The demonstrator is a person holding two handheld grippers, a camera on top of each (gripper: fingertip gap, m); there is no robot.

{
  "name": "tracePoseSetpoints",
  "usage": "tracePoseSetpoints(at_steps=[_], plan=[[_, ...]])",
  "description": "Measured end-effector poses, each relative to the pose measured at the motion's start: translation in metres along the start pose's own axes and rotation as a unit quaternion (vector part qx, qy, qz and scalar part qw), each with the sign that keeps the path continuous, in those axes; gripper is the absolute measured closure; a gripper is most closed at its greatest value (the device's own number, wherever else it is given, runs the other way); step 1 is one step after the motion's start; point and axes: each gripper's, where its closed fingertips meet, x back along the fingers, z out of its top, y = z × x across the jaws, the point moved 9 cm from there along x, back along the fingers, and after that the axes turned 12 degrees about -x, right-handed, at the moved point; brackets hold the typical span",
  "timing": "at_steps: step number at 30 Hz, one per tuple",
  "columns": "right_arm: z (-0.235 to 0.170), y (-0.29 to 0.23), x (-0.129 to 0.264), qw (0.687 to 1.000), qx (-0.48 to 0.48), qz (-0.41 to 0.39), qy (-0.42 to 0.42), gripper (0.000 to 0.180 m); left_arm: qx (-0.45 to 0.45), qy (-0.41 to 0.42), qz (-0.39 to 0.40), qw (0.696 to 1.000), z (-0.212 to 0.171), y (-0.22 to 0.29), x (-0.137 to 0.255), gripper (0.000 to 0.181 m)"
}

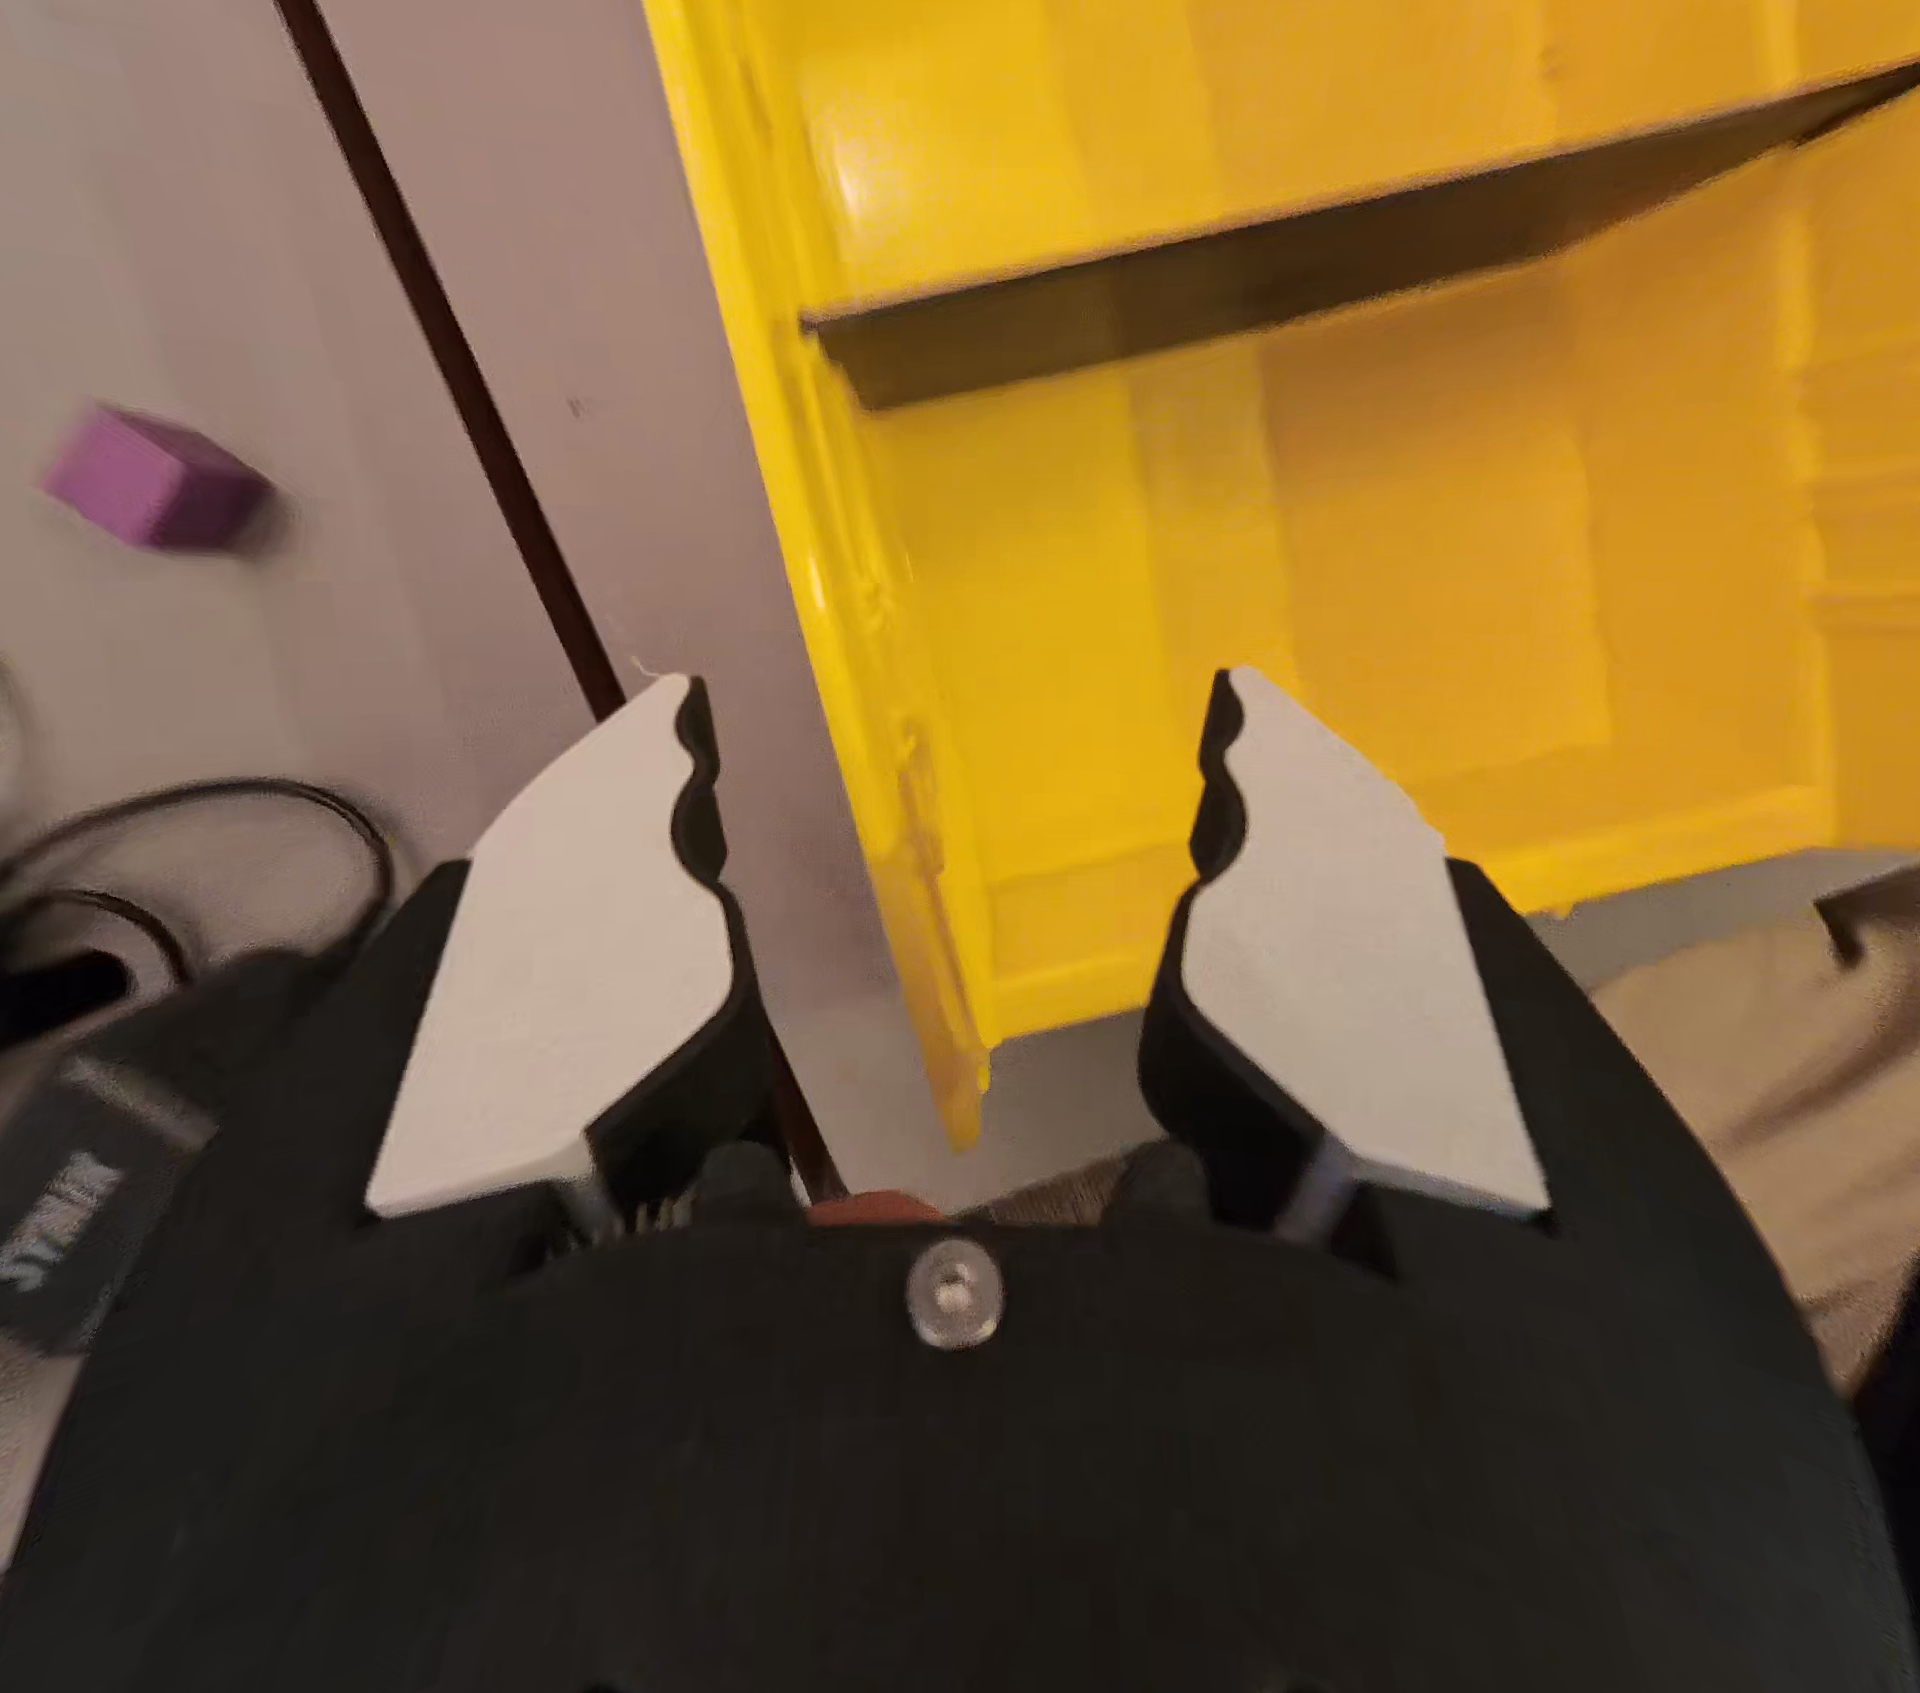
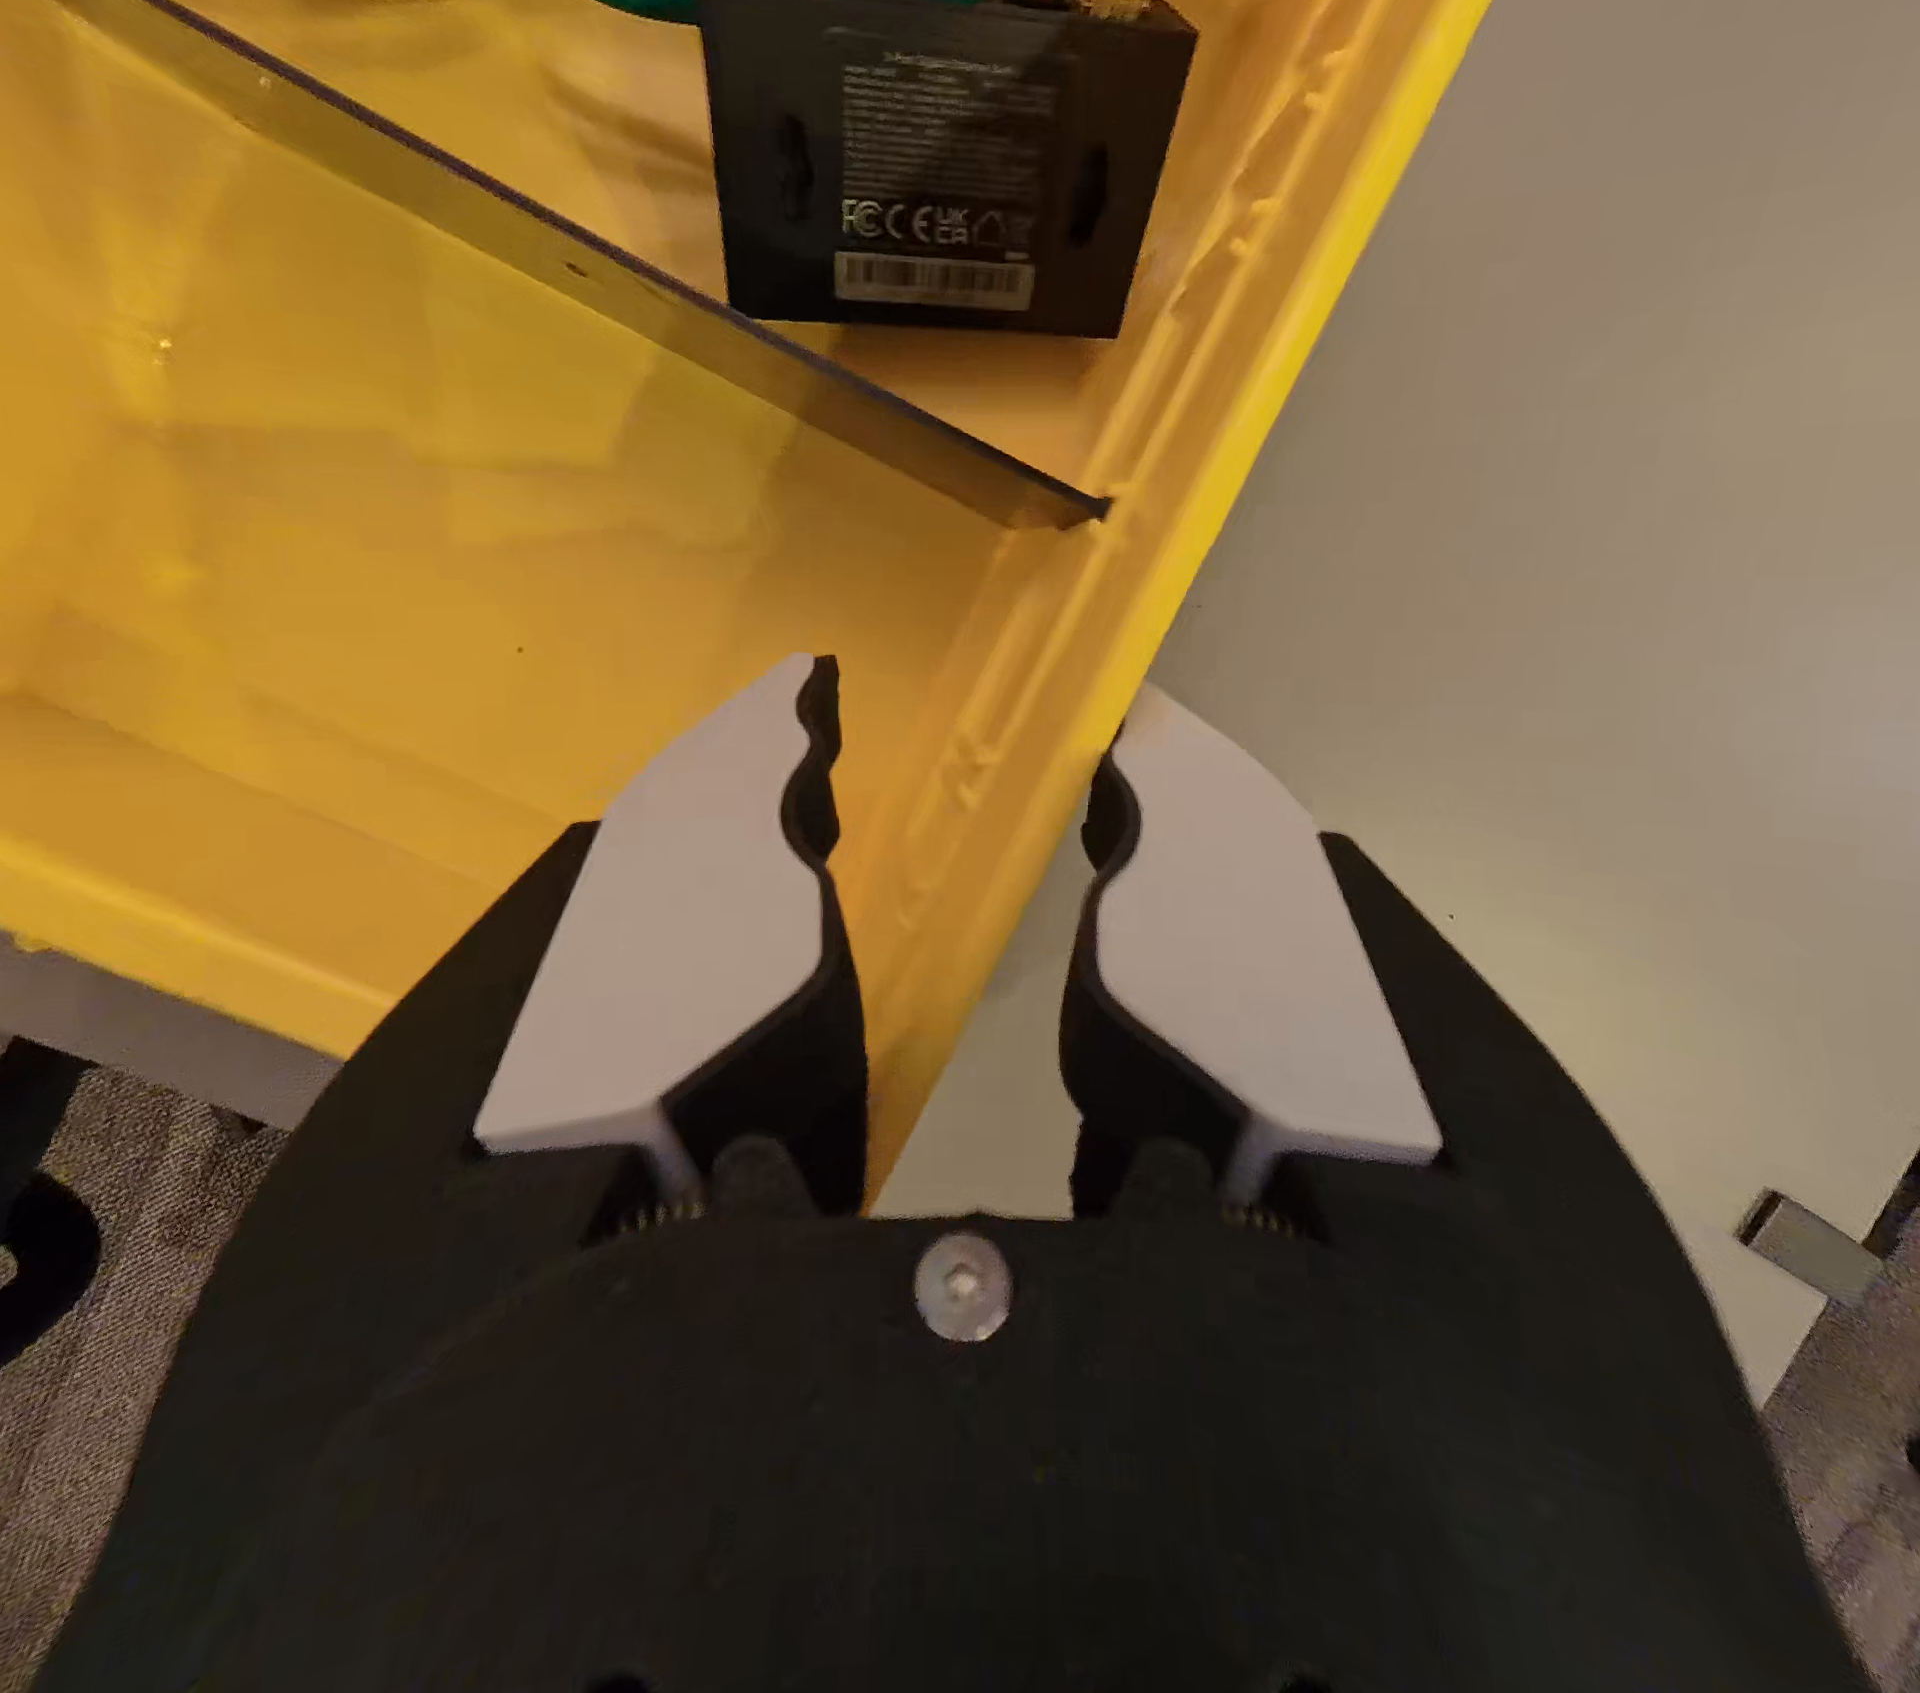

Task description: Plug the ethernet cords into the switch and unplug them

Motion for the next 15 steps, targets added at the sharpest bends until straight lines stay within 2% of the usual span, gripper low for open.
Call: tracePoseSetpoints(at_steps=[1, 2, 4, 5, 7, 15], plan=[[0.000, -0.001, 0.000, 1.000, -0.003, -0.005, 0.000, 0.136, 0.007, -0.023, -0.018, 1.000, -0.005, -0.002, -0.007, 0.097], [0.001, -0.003, 0.000, 1.000, -0.008, -0.007, 0.000, 0.138, 0.007, -0.037, -0.033, 0.999, -0.010, -0.003, -0.013, 0.112], [0.001, -0.009, -0.001, 1.000, -0.014, -0.011, 0.008, 0.140, 0.008, -0.064, -0.036, 0.997, -0.017, -0.008, -0.025, 0.127], [0.002, -0.013, -0.002, 1.000, -0.021, -0.006, 0.015, 0.142, 0.010, -0.071, -0.034, 0.997, -0.021, -0.013, -0.031, 0.140], [0.003, -0.020, -0.003, 0.999, -0.032, 0.012, 0.030, 0.145, 0.017, -0.043, -0.060, 0.997, -0.021, -0.016, -0.035, 0.170], [0.015, -0.083, -0.012, 0.994, -0.019, 0.083, 0.061, 0.142, 0.004, -0.023, -0.038, 0.999, -0.024, -0.016, -0.028, 0.176]])
